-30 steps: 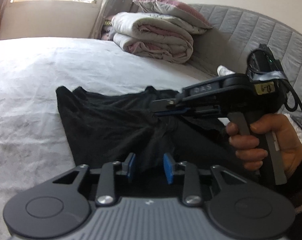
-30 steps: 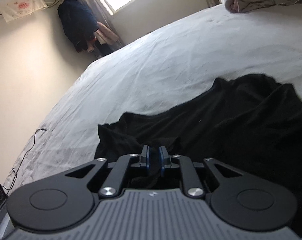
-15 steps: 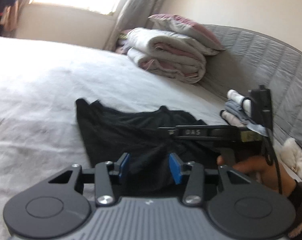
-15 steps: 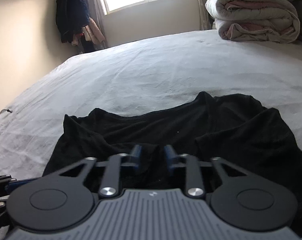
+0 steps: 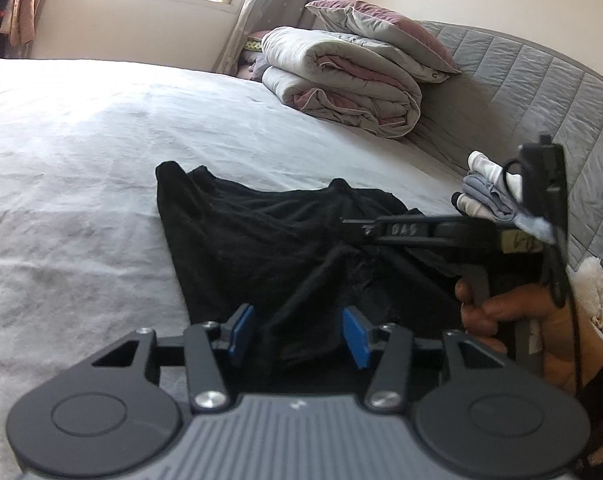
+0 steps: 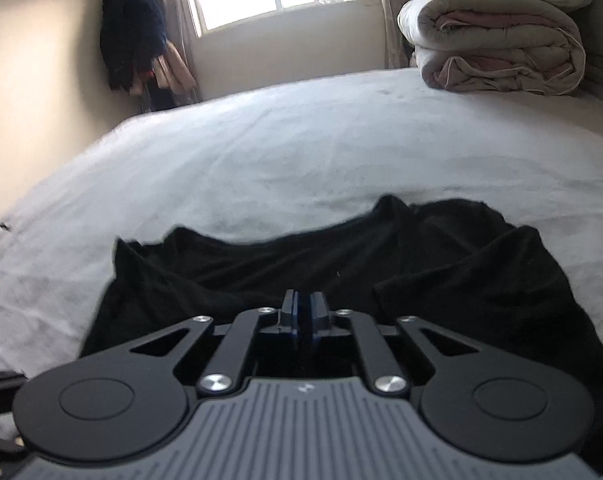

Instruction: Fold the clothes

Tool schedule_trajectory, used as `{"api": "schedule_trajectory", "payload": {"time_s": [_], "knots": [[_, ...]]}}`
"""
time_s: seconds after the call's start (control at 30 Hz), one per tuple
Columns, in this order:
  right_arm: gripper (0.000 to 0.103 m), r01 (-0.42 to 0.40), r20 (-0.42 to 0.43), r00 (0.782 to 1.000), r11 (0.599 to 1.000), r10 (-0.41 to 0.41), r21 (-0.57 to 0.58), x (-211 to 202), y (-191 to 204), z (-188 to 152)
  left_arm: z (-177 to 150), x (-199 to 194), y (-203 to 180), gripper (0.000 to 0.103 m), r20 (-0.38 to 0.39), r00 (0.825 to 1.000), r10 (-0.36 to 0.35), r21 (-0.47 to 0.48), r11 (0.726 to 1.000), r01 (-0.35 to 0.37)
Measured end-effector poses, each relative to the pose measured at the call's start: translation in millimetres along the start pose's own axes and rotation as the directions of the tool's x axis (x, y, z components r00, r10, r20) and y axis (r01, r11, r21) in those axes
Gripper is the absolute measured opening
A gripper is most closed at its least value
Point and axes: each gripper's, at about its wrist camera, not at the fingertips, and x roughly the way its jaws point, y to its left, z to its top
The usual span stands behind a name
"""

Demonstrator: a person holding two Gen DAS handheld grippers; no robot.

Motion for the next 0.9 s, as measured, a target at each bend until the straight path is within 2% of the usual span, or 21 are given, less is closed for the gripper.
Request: {"api": "schedule_trajectory", "payload": {"time_s": [0.07,0.1,0.13,0.17,0.37,0.43,0.53,0.67,0.73,0.9], "knots": [[0.020,-0.017,0.003,1.000,1.000,0.017,0.016,-2,-2,2,1,1,1,0.051,0.002,1.000,-0.001,-0.005,1.000,0.001],[0.024,-0.022,0.001,1.000,1.000,0.022,0.022,-3,-2,2,1,1,0,0.051,0.001,1.000,0.001,-0.002,1.000,-0.001],[0.032,-0.027,0.000,1.000,0.999,0.027,0.028,-3,-3,2,1,1,0,0.052,0.000,1.000,0.003,0.001,1.000,-0.003],[0.035,-0.033,-0.001,0.999,0.999,0.033,0.034,-3,-4,2,1,2,-1,0.052,0.000,1.000,0.006,0.005,1.000,-0.006],[0.036,-0.034,-0.001,0.999,0.998,0.034,0.061,-10,0,6,3,1,-8,0.053,-0.007,1.000,0.029,0.017,0.999,-0.028],[0.037,-0.039,0.014,0.999,0.996,0.038,0.081,-23,0,13,6,-2,-12,0.054,-0.007,0.999,0.039,0.023,0.999,-0.038],[0.039,-0.053,-0.013,0.998,0.994,0.055,0.097,-47,-4,21,9,-10,-21,0.056,0.007,0.999,0.053,0.024,0.998,-0.053],[0.043,-0.030,-0.059,0.998,0.999,0.033,0.044,-87,-14,27,14,-19,-36,0.058,0.008,0.996,0.087,-0.023,0.996,-0.086],[0.045,0.002,-0.069,0.998,0.999,0.001,0.035,-106,-23,25,16,-25,-47,0.058,-0.007,0.995,0.098,-0.044,0.994,-0.099],[0.046,0.009,-0.116,0.993,0.994,0.003,0.106,-153,-49,11,16,-56,-81,0.062,-0.034,0.987,0.156,-0.017,0.987,-0.157]]}}
